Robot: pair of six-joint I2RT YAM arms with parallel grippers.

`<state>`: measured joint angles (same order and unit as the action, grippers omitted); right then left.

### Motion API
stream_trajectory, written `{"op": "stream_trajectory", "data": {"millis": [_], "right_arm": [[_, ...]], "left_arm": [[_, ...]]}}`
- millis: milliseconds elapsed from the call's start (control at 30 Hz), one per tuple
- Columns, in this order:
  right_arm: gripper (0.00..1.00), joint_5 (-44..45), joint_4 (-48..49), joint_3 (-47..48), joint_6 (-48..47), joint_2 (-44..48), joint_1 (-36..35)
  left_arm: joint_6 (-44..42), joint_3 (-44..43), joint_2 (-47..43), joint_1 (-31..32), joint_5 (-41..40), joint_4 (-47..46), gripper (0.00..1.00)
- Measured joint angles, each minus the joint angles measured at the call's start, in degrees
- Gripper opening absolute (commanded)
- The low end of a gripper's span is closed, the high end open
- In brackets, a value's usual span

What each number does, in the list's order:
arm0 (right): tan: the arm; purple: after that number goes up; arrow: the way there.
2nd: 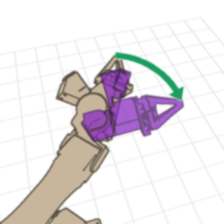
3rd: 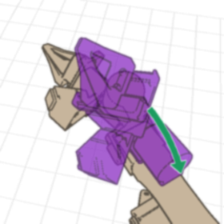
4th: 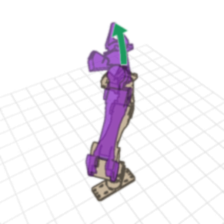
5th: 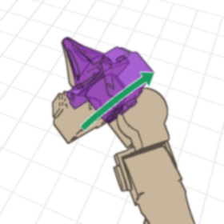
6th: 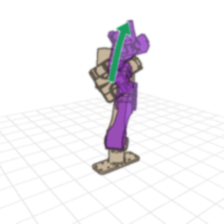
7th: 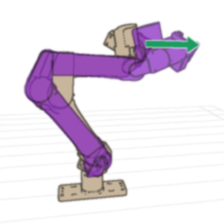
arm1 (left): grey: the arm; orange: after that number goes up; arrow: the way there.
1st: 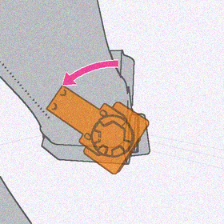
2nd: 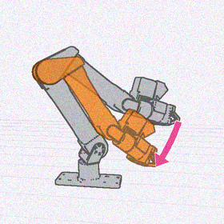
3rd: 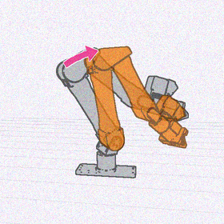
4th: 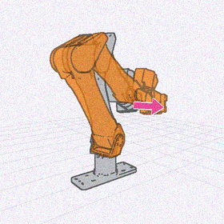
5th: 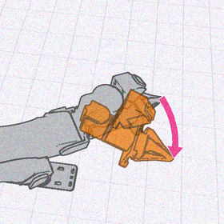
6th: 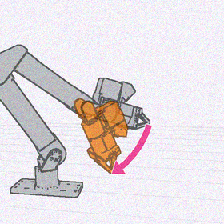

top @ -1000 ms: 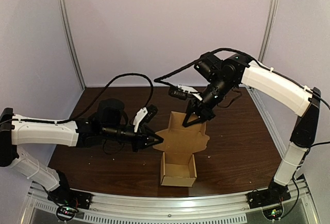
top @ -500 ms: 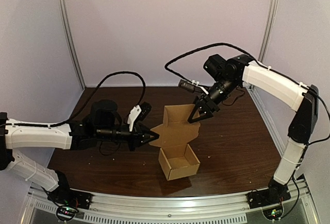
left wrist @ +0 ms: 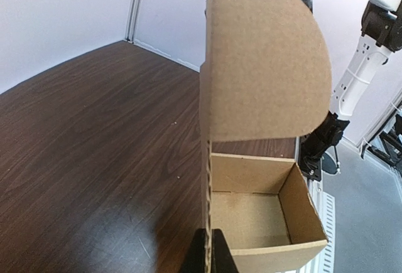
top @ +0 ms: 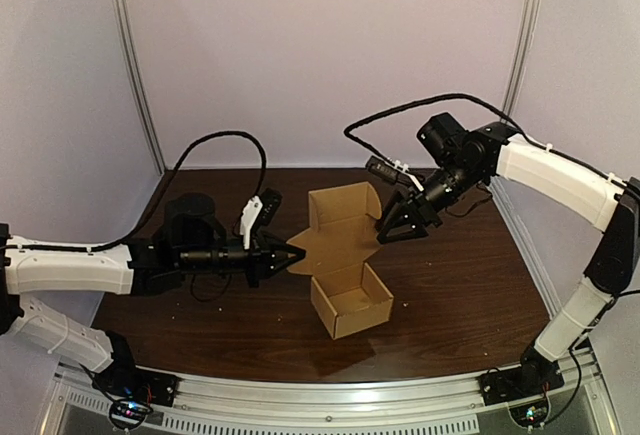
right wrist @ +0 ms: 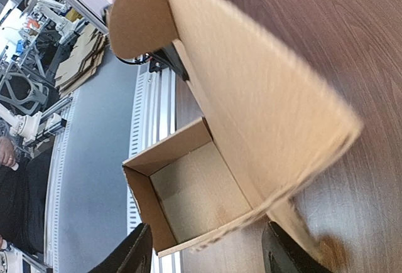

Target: Fold the paper box

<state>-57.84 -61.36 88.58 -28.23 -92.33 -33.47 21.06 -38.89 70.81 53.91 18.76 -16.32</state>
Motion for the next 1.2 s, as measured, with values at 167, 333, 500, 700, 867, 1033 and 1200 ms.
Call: {"op": "stream_trajectory", "data": {"millis": [167,333,500,700,867,1033,1200], "right_arm": [[0.58,4.1,7.8,-5.9,5.2,0.4,0.1],[0.58,5.7,13.0,-6.6,8.6,0.4,0.1],[0.58,7.1,15.1,-6.6,9.2,0.5,0.1],[0.6,8.5,16.7,-6.6,9.3,1.3,1.8],[0.6,8.6,18.1,-6.6,10.3,1.4,2.1],[0.6,7.7,19.6,-6.6,11.8,1.4,2.1],[0.64,6.4,21.7,-6.6,13.6,1.1,2.1]], "left_arm": [[1.7,0.9,-0.9,-0.6,-1.1,-2.5,0.0],[3.1,1.6,-1.0,-1.0,-1.2,-4.4,0.0],[4.2,1.7,-1.0,-1.4,-1.2,-5.4,0.0],[5.3,2.5,-2.1,-1.6,-1.9,-6.2,0.0],[5.9,3.0,-3.0,-1.9,-2.3,-6.4,0.0],[6.6,3.8,-3.5,-2.1,-3.0,-6.5,0.0],[7.2,3.9,-3.5,-2.4,-3.1,-7.4,0.0]]}}
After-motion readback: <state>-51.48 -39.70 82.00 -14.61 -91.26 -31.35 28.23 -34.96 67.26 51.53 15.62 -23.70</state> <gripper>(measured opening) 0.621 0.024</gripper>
